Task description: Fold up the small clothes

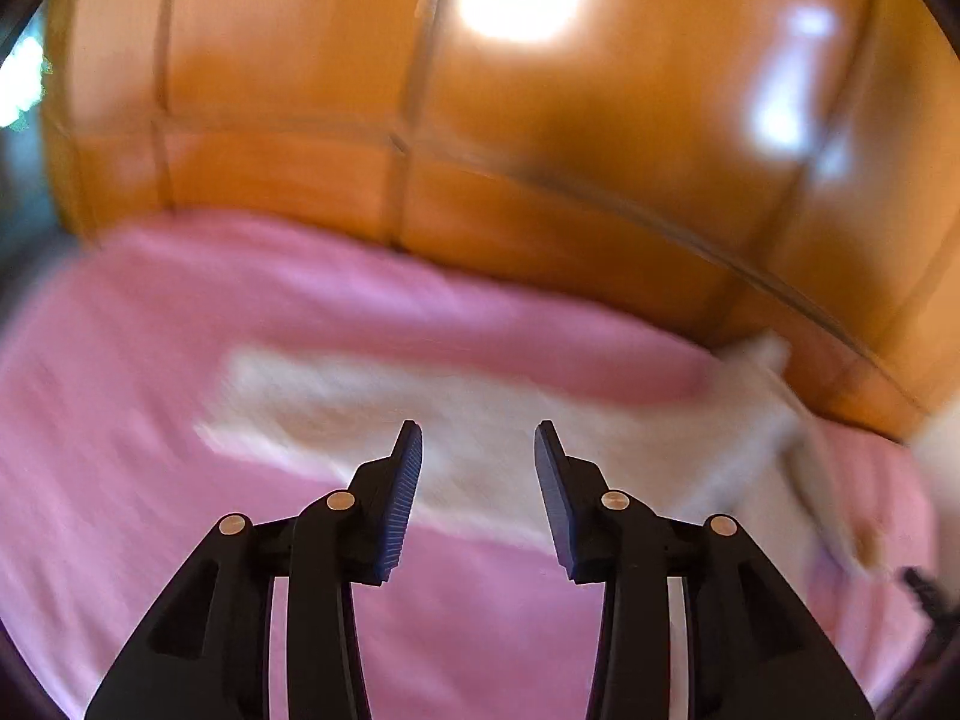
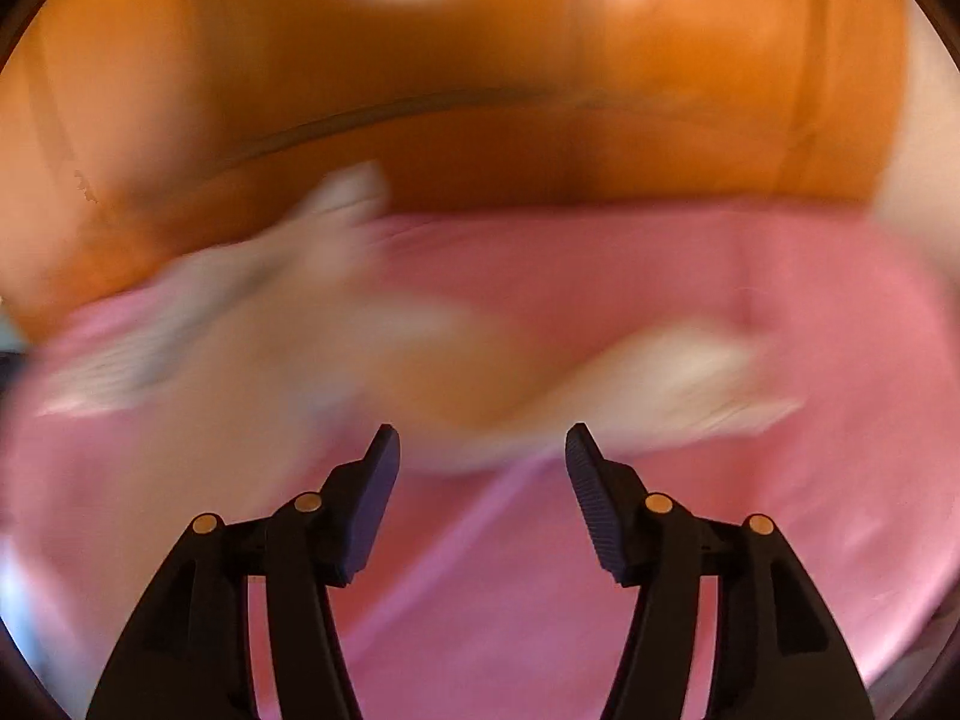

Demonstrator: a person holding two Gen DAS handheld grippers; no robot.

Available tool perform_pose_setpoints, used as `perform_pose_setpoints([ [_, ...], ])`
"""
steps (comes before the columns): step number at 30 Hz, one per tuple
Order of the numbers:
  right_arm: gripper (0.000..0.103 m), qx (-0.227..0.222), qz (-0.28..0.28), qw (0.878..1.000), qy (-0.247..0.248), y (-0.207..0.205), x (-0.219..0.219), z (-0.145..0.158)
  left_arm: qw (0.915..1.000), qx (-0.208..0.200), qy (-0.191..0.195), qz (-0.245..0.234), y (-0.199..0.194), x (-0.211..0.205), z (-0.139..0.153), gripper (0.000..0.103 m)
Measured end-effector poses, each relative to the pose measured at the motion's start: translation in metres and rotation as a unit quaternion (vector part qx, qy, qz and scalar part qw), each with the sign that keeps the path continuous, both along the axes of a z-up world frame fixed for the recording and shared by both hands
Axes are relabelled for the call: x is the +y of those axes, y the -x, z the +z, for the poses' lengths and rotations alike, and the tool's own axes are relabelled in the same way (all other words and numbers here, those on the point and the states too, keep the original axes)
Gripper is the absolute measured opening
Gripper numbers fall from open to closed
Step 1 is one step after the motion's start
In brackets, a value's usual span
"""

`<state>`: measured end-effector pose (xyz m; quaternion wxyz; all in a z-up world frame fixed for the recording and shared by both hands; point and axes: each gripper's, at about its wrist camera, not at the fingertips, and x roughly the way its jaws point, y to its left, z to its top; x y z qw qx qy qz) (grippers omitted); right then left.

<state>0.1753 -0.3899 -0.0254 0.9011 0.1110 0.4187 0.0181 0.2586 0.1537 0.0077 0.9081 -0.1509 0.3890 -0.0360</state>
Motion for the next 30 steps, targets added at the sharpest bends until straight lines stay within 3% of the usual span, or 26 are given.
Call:
perform_pose_setpoints([
  [1,0.055,0.014,0.041,0.997,-0.064,0.013,0.019,-0.009,0.9993,0.012,0.026,-0.023,0.011,-0.008,-0.014,0.038],
  [3,0.043,0.038,0.092,0.985,-0.140,0.032,0.053,-0.025,0.9966,0.034,0.050,-0.056,0.028,-0.023,-0.034,0.038],
  [5,0.037,0.080,0.126,0.965,-0.217,0.047,0.086,-0.049,0.9929,0.052,0.061,-0.087,0.047,-0.045,-0.055,0.038],
  [10,0.035,0.129,0.145,0.936,-0.292,0.050,0.129,-0.085,0.9868,0.082,0.084,-0.112,0.068,-0.067,-0.083,0.038],
  [13,0.007,0.128,0.148,0.938,-0.288,0.043,0.141,-0.082,0.9842,0.091,0.097,-0.117,0.072,-0.071,-0.088,0.038],
  [15,0.006,0.103,0.158,0.942,-0.277,0.046,0.140,-0.062,0.9839,0.091,0.096,-0.120,0.072,-0.071,-0.092,0.038],
  [17,0.006,0.039,0.143,0.958,-0.247,0.048,0.121,-0.020,0.9804,0.098,0.114,-0.127,0.076,-0.072,-0.097,0.038],
  [20,0.006,-0.042,0.078,0.975,-0.203,0.045,0.069,0.021,0.9756,0.107,0.131,-0.140,0.073,-0.080,-0.103,0.038],
  [22,0.006,-0.068,0.033,0.983,-0.167,0.042,0.035,0.038,0.9707,0.114,0.148,-0.151,0.073,-0.087,-0.106,0.038],
  [28,0.006,-0.069,-0.034,0.992,-0.101,0.019,-0.014,0.036,0.9528,0.134,0.207,-0.177,0.073,-0.127,-0.116,0.038],
  [30,0.006,-0.062,-0.042,0.993,-0.094,0.009,-0.020,0.030,0.9539,0.133,0.204,-0.176,0.072,-0.143,-0.119,0.038],
])
